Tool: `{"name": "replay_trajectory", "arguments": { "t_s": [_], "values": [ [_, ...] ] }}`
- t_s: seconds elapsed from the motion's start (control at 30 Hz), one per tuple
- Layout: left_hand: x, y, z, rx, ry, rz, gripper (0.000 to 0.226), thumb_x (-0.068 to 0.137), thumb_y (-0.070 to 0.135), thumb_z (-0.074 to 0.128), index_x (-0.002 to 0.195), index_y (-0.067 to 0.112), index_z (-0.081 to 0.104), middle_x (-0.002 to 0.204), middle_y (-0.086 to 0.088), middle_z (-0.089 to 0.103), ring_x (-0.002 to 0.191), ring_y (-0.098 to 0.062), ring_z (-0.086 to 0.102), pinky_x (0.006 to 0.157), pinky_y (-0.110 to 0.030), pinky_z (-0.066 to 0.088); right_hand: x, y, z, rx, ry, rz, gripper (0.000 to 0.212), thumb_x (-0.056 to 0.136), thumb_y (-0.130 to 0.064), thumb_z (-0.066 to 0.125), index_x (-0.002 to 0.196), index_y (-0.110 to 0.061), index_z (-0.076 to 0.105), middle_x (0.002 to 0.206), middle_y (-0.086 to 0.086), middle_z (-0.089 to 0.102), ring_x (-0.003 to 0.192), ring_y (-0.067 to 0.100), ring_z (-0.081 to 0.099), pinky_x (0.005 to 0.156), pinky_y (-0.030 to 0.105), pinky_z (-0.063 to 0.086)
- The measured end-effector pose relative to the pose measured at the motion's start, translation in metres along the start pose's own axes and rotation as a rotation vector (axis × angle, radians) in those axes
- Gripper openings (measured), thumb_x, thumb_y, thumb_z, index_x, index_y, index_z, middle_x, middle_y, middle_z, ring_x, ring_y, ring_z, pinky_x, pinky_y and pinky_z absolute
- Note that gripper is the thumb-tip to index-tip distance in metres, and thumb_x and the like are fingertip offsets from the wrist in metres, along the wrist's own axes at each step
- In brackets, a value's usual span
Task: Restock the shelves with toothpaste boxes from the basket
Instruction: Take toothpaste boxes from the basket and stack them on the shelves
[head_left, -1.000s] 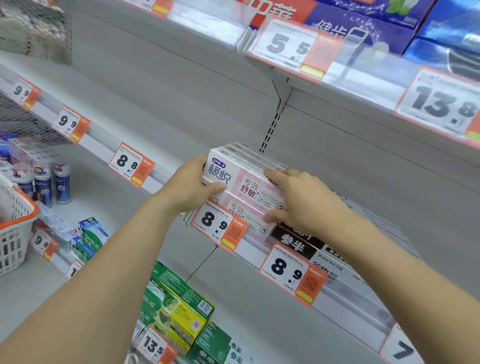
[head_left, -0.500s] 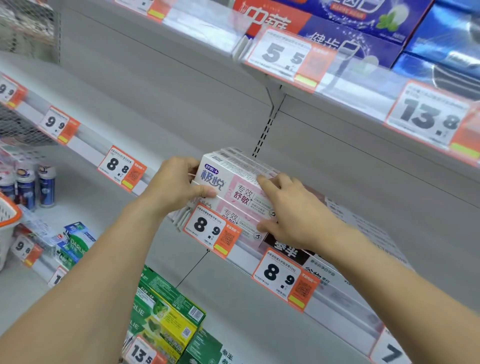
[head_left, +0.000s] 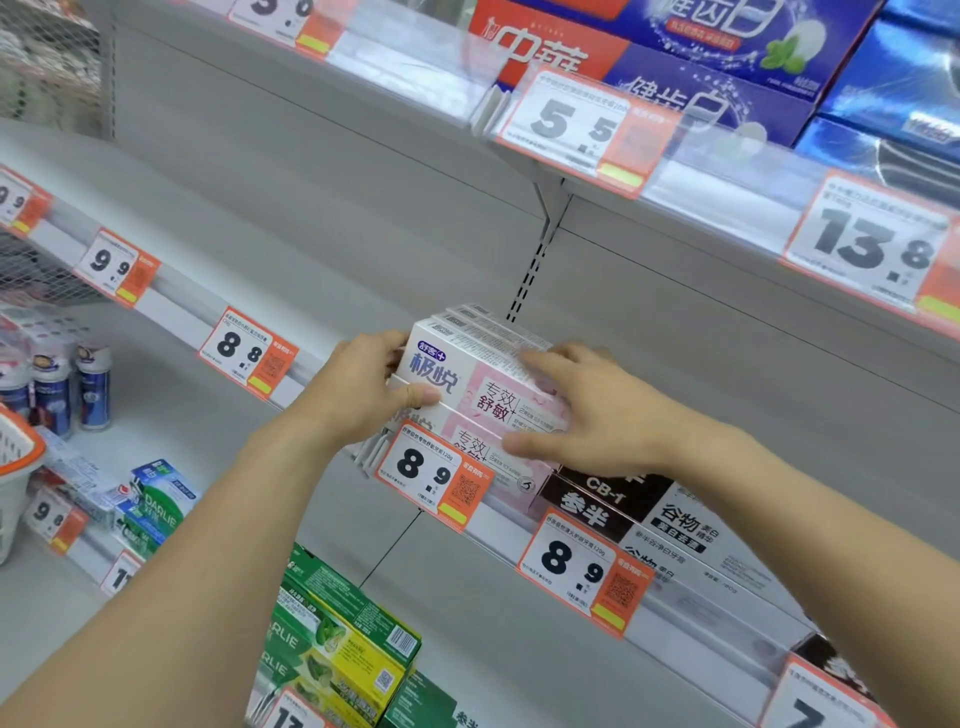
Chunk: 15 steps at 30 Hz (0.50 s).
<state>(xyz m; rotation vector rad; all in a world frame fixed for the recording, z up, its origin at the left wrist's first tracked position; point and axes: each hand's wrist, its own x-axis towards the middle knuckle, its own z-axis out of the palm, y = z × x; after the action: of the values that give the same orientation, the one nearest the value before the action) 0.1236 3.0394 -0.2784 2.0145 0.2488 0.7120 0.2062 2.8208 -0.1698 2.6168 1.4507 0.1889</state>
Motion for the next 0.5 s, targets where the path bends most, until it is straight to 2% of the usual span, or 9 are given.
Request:
{"name": "replay_trajectory", "arguments": {
  "t_s": [0.07,0.17,0.23,0.27,0.33,0.37,0.4,0.43,0.5],
  "values": [
    [0.0,0.001,0.001,-0.004,-0.043,-0.003,0.049,0.078,0.026,0.085,0.12,0.022,0.061,0.106,0.01,0.074,0.095,-0.007,0.071,0.088,-0.04,0.059,0.013,0.003,-0.008,0.045,-0.007,0.014,0.128,0.054,-0.095,0.055,0.158,-0.032,0.014,0.158,0.007,0.026,0.147,0.028,0.02,0.121,0.049,0.023],
    [0.001,0.005,0.004,-0.028,-0.07,-0.016,0.059,0.069,0.032,0.09,0.118,0.023,0.058,0.1,0.011,0.074,0.087,-0.003,0.071,0.08,-0.033,0.06,0.04,0.004,-0.011,0.112,-0.13,0.072,0.139,0.043,-0.097,0.061,0.157,-0.041,0.001,0.168,0.004,0.001,0.154,0.025,-0.003,0.124,0.051,0.008],
    [0.002,0.009,0.004,-0.085,-0.087,-0.041,0.073,0.065,0.037,0.091,0.126,0.024,0.054,0.103,0.013,0.073,0.089,0.002,0.069,0.075,-0.02,0.057,0.057,0.006,-0.007,0.166,-0.222,0.097,0.144,0.042,-0.093,0.067,0.157,-0.04,-0.002,0.168,0.001,0.003,0.154,0.024,0.002,0.124,0.05,0.012],
    [0.003,0.009,0.002,-0.125,-0.081,-0.059,0.083,0.062,0.043,0.089,0.132,0.022,0.05,0.112,0.013,0.071,0.099,0.001,0.068,0.079,-0.018,0.054,0.063,0.007,-0.003,0.173,-0.251,0.099,0.146,0.041,-0.092,0.069,0.157,-0.038,-0.001,0.166,-0.001,0.01,0.153,0.024,0.011,0.123,0.049,0.018],
    [0.003,0.011,-0.001,-0.194,-0.055,-0.099,0.11,0.06,0.061,0.08,0.15,0.017,0.035,0.139,0.008,0.059,0.128,-0.009,0.055,0.101,-0.028,0.049,0.068,0.01,0.004,0.162,-0.266,0.095,0.148,0.039,-0.088,0.071,0.158,-0.034,0.001,0.161,-0.002,0.022,0.147,0.021,0.025,0.121,0.047,0.026],
    [0.004,0.01,-0.002,-0.233,-0.065,-0.116,0.115,0.061,0.069,0.077,0.153,0.017,0.032,0.145,0.007,0.054,0.134,-0.011,0.051,0.106,-0.033,0.046,0.07,0.011,0.006,0.149,-0.259,0.09,0.148,0.039,-0.086,0.072,0.158,-0.034,0.001,0.159,-0.003,0.025,0.146,0.021,0.028,0.12,0.046,0.027],
    [0.003,0.012,-0.002,-0.26,-0.085,-0.12,0.108,0.062,0.07,0.076,0.149,0.02,0.038,0.14,0.009,0.059,0.129,-0.009,0.055,0.102,-0.033,0.05,0.07,0.012,0.008,0.134,-0.25,0.09,0.147,0.04,-0.084,0.073,0.158,-0.034,0.0,0.16,-0.003,0.025,0.145,0.021,0.029,0.12,0.045,0.028],
    [0.001,0.013,-0.002,-0.259,-0.116,-0.112,0.09,0.065,0.066,0.077,0.139,0.025,0.048,0.126,0.013,0.068,0.116,-0.005,0.064,0.09,-0.026,0.056,0.07,0.013,0.008,0.121,-0.246,0.091,0.146,0.043,-0.083,0.074,0.158,-0.035,-0.001,0.161,-0.002,0.023,0.146,0.022,0.028,0.121,0.045,0.027],
    [-0.003,0.013,0.004,-0.193,-0.159,-0.079,0.057,0.071,0.048,0.081,0.12,0.032,0.055,0.101,0.02,0.074,0.091,0.003,0.071,0.067,-0.014,0.055,0.07,0.012,0.007,0.095,-0.253,0.098,0.141,0.05,-0.079,0.077,0.157,-0.036,-0.005,0.165,-0.001,0.017,0.149,0.024,0.024,0.121,0.044,0.026]
  ]
}}
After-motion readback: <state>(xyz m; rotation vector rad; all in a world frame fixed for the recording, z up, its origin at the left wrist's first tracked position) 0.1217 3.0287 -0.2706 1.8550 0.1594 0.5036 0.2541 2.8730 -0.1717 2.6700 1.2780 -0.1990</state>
